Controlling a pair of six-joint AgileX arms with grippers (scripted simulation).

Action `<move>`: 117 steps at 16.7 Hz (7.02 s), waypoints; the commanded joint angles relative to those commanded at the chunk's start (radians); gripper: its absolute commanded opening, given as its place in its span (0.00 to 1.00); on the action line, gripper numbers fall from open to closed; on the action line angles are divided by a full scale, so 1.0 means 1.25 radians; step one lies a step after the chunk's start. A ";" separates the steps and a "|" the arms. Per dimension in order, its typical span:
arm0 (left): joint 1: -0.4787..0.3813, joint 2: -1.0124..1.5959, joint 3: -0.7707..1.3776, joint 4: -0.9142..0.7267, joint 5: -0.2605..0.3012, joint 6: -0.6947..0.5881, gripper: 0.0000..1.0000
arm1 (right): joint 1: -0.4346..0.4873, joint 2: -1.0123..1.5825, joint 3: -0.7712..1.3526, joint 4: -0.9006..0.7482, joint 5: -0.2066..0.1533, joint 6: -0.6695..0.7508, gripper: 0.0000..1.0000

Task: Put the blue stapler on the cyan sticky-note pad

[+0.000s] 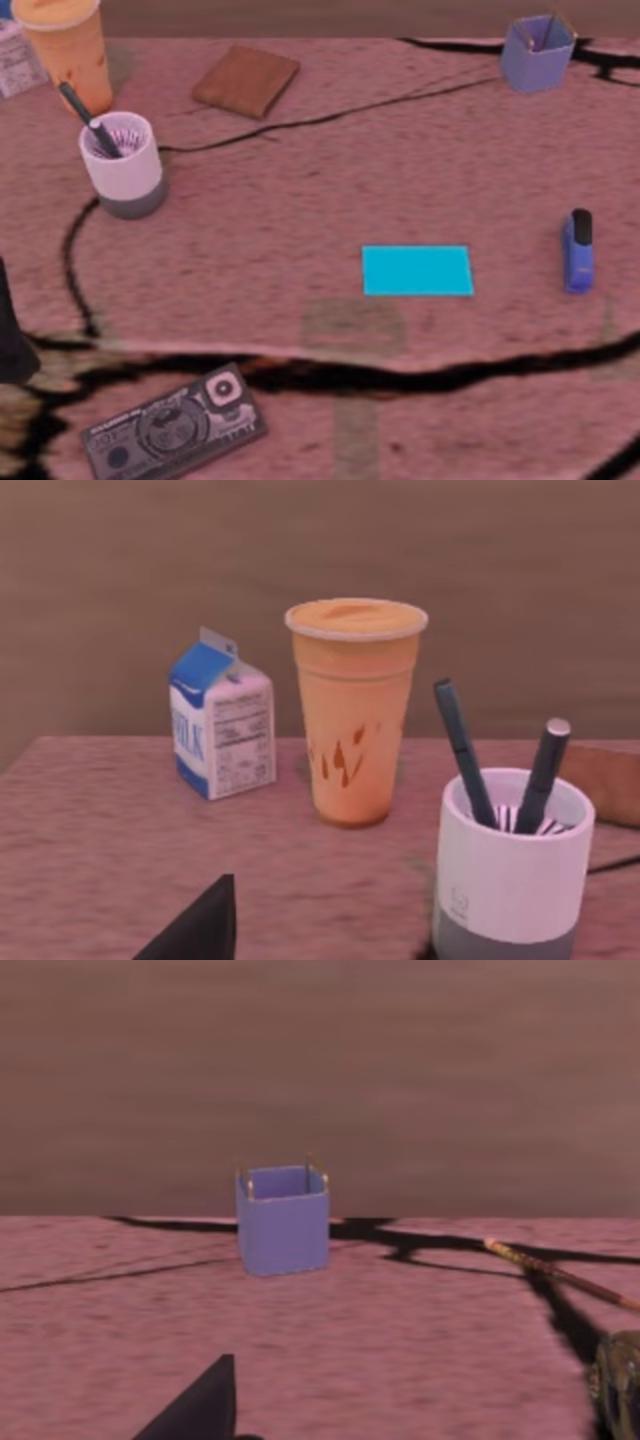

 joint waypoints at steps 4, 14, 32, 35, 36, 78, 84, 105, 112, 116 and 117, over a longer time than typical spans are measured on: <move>0.000 0.000 0.000 0.000 0.000 0.000 1.00 | 0.003 0.024 0.024 -0.019 -0.001 0.005 1.00; 0.000 0.000 0.000 0.000 0.000 0.000 1.00 | 0.050 0.632 0.557 -0.396 0.002 0.101 1.00; 0.000 0.000 0.000 0.000 0.000 0.000 1.00 | 0.133 1.674 1.424 -1.006 -0.001 0.252 1.00; 0.000 0.000 0.000 0.000 0.000 0.000 1.00 | 0.133 1.674 1.424 -1.006 -0.001 0.252 1.00; 0.000 0.000 0.000 0.000 0.000 0.000 1.00 | 0.128 1.672 1.422 -1.004 -0.001 0.251 1.00; 0.000 0.000 0.000 0.000 0.000 0.000 1.00 | 0.134 1.730 1.295 -0.819 0.001 0.256 0.00; 0.000 0.000 0.000 0.000 0.000 0.000 1.00 | 0.139 1.676 1.421 -1.002 0.001 0.252 0.00; 0.000 0.000 0.000 0.000 0.000 0.000 1.00 | 0.336 1.815 1.611 -1.092 0.006 1.239 0.00; 0.000 0.000 0.000 0.000 0.000 0.000 1.00 | 0.426 1.831 1.671 -1.100 0.010 1.650 0.00; 0.000 0.000 0.000 0.000 0.000 0.000 1.00 | 0.439 1.827 1.678 -1.096 0.012 1.701 0.00; 0.000 0.000 0.000 0.000 0.000 0.000 1.00 | 0.439 1.827 1.678 -1.096 0.012 1.701 0.00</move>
